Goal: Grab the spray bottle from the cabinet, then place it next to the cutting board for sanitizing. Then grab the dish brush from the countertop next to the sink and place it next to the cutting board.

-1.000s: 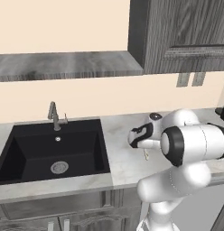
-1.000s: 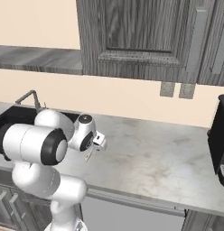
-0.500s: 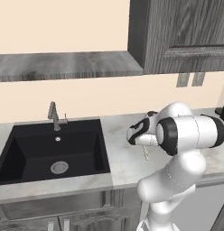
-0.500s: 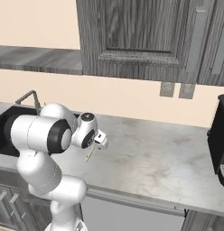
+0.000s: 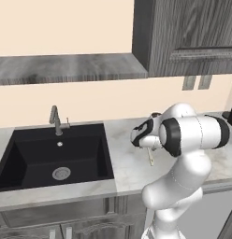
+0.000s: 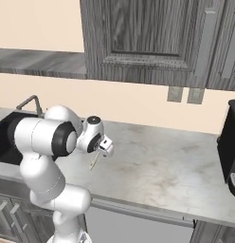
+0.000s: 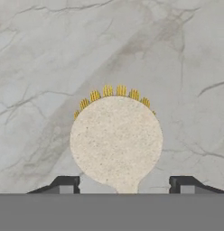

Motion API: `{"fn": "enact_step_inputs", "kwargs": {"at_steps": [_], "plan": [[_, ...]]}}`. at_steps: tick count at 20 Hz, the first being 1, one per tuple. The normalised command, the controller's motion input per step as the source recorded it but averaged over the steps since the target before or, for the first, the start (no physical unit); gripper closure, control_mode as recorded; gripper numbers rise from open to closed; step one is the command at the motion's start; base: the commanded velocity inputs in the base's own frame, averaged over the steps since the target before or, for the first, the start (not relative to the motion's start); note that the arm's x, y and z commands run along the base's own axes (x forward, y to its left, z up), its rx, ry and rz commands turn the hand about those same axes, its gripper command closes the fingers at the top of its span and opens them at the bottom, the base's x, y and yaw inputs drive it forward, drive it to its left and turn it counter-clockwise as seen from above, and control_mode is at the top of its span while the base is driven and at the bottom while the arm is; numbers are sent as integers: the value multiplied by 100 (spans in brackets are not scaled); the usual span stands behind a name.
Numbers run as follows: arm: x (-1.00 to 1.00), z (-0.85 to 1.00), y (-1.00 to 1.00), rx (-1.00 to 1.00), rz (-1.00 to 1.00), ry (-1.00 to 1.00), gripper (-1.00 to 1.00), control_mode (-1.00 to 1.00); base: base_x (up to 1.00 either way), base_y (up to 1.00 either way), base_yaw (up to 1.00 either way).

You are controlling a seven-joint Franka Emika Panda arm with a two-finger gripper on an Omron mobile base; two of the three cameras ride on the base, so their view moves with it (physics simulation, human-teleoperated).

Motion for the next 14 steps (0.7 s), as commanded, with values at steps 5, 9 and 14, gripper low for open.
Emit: {"fn": "enact_step_inputs", "kwargs": {"at_steps": [5,9,14], "plan": [[1,-64,19,-2,10,-5,100,-100,0,0,0],[-20,-10,9,0,9,-4,100,-100,0,0,0],[-53,0,4,0,13,0,100,-100,0,0,0]]}}
